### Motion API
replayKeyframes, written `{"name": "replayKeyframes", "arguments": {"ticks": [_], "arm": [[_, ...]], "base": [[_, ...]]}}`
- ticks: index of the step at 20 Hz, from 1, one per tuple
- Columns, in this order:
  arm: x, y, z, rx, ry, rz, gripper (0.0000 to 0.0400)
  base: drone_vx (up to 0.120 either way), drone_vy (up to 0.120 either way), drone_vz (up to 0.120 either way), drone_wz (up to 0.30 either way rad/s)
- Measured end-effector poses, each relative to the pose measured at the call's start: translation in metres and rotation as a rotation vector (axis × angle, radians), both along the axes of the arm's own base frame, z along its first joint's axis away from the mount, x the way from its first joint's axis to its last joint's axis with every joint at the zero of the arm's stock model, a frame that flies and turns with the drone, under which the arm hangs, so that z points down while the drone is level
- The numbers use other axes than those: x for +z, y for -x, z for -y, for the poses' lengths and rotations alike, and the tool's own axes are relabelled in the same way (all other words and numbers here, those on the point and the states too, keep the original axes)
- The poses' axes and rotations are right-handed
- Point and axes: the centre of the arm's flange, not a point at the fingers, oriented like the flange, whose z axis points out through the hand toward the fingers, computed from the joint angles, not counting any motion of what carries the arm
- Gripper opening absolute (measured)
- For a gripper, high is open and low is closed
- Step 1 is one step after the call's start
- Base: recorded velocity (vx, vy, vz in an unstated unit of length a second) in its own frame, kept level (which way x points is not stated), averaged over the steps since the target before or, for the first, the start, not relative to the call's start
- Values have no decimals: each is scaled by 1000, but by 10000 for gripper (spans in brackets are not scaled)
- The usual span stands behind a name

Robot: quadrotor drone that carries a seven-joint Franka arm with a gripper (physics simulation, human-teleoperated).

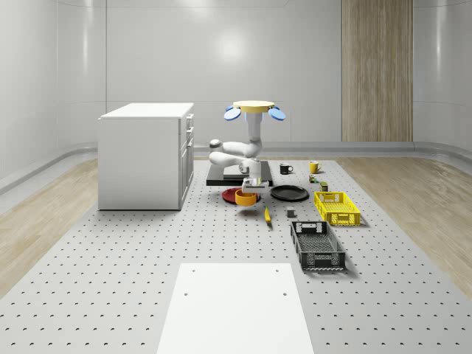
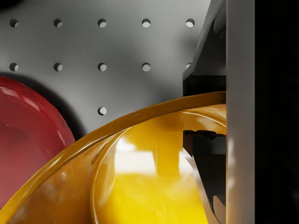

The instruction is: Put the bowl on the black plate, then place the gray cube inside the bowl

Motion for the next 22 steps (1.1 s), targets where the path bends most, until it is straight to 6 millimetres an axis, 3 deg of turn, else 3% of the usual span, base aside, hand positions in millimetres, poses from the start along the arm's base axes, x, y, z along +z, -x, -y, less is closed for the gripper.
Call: {"name": "replayKeyframes", "arguments": {"ticks": [22], "arm": [[0,0,0,0,0,0,100]], "base": [[-120,120,0,0]]}}
